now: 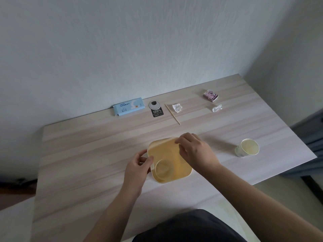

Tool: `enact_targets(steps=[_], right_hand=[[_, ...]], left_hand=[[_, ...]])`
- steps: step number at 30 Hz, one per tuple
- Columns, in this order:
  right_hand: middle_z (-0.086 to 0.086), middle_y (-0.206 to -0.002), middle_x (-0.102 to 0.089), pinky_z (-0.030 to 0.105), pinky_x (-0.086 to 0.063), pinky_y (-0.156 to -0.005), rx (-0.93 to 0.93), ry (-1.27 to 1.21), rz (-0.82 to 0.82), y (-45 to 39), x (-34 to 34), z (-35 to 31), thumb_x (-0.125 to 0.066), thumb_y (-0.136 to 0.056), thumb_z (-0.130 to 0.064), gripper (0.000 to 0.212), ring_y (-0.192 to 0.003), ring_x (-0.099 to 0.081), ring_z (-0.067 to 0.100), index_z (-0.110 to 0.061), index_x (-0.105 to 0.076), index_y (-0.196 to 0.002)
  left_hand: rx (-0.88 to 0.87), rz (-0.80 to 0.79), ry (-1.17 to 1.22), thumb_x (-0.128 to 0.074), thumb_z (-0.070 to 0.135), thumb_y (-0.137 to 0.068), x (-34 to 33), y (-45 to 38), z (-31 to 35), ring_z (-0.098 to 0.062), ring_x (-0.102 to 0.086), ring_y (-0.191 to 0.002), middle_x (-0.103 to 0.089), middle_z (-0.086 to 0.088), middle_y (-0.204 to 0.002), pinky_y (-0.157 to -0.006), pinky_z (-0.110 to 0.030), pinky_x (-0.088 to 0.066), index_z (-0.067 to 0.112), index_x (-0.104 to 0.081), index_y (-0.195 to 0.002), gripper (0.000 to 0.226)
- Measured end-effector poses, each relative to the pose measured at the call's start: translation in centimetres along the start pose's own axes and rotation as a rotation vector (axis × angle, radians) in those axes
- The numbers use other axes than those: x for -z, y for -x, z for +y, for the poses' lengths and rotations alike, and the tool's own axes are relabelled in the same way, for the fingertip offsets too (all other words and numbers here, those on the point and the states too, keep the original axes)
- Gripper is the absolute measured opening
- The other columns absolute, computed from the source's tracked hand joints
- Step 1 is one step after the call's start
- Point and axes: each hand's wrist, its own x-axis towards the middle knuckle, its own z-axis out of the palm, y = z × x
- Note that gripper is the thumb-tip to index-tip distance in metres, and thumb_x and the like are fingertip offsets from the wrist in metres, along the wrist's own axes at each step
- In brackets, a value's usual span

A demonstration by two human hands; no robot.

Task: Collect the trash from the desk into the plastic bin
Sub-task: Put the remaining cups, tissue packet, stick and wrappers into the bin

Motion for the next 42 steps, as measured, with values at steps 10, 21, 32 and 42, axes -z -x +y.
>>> enact_targets(steps=[10,21,32,42], right_hand=[[0.005,-0.085,-0.068,0.039,-0.052,-0.060,-0.136,0.111,0.140,3.3,2.1,1.6,-0.069,-0.077,0.002,0.017,-0.075,-0.063,0.028,-0.008,-0.071,-0.091],[0.012,-0.097,-0.068,0.047,-0.052,-0.070,-0.431,0.137,0.082,7.1,4.7,9.1,-0.065,-0.081,0.000,0.019,-0.089,-0.061,0.037,-0.004,-0.070,-0.098],[0.008,-0.158,-0.017,0.046,-0.018,-0.113,-0.676,0.293,-0.363,10.5,4.7,21.0,-0.053,-0.089,-0.048,0.074,-0.143,-0.015,0.031,-0.027,-0.017,-0.150],[0.008,-0.147,-0.029,0.047,-0.038,-0.098,-0.700,0.130,-0.477,9.9,2.7,25.8,-0.057,-0.086,-0.045,0.066,-0.129,-0.034,0.034,-0.028,-0.028,-0.143]], left_hand=[[0.001,-0.062,-0.004,-0.074,0.020,-0.086,1.3,-0.5,-0.7,-0.016,-0.062,-0.071,-0.058,0.006,-0.070,-0.071,-0.034,-0.059,0.037,-0.070,-0.105,0.026],[-0.001,-0.144,0.005,-0.074,0.024,-0.086,-4.8,-0.4,-0.2,-0.020,-0.067,-0.079,-0.062,-0.007,-0.083,-0.072,-0.031,-0.060,0.034,-0.071,-0.107,0.023],[0.057,-0.144,-0.007,-0.072,0.019,-0.089,-13.7,-0.4,-0.3,-0.019,-0.066,-0.083,-0.061,-0.010,-0.091,-0.068,-0.026,-0.057,0.030,-0.070,-0.109,0.024],[0.060,-0.022,-0.031,-0.071,0.018,-0.090,-15.7,0.1,-1.0,-0.024,-0.067,-0.087,-0.065,-0.012,-0.093,-0.075,-0.035,-0.059,0.034,-0.071,-0.107,0.024]])
